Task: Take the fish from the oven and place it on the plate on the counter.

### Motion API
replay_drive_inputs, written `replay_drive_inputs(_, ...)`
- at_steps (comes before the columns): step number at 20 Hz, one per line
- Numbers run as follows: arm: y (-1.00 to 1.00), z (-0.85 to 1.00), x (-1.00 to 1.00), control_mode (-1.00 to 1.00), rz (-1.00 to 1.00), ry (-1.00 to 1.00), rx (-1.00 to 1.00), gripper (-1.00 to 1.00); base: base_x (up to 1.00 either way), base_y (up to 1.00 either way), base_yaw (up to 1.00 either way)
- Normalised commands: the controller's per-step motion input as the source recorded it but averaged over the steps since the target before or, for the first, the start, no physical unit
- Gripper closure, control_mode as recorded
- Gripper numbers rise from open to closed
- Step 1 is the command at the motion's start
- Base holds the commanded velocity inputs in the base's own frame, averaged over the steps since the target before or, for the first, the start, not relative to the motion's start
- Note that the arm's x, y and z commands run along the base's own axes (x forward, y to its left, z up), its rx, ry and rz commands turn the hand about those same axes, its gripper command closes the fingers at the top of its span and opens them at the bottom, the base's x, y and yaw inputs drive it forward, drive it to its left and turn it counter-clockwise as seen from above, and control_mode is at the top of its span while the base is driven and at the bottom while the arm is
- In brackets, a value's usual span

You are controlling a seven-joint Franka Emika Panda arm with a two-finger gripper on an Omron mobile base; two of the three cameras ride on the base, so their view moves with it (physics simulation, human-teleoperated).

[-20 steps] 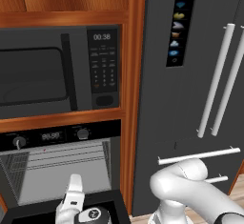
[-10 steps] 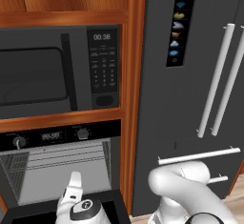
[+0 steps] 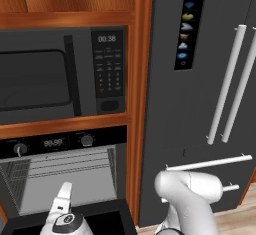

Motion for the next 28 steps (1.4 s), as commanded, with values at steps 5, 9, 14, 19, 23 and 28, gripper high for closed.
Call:
replay_drive_inputs(5, 0.35, -0.25, 0.67, -1.0, 0.0, 0.0, -0.13, -1.0, 0.0, 0.0, 0.0)
replay_drive_inputs(9, 0.06, -0.23, 0.86, -1.0, 0.0, 0.0, -0.03, -1.0, 0.0, 0.0, 0.0)
replay_drive_inputs(14, 0.0, -0.48, 0.45, -1.0, 0.04, 0.0, -0.03, -1.0, 0.0, 0.0, 0.0)
replay_drive_inputs(19, -0.04, -0.45, 0.02, -1.0, 0.11, 0.0, -0.08, -1.0, 0.0, 0.0, 0.0)
replay_drive_inputs(23, -0.01, -0.3, 0.19, -1.0, 0.14, 0.0, -0.11, -1.0, 0.0, 0.0, 0.0)
replay_drive_inputs(28, 0.0, -0.39, 0.49, -1.0, 0.23, 0.0, -0.08, -1.0, 0.0, 0.0, 0.0)
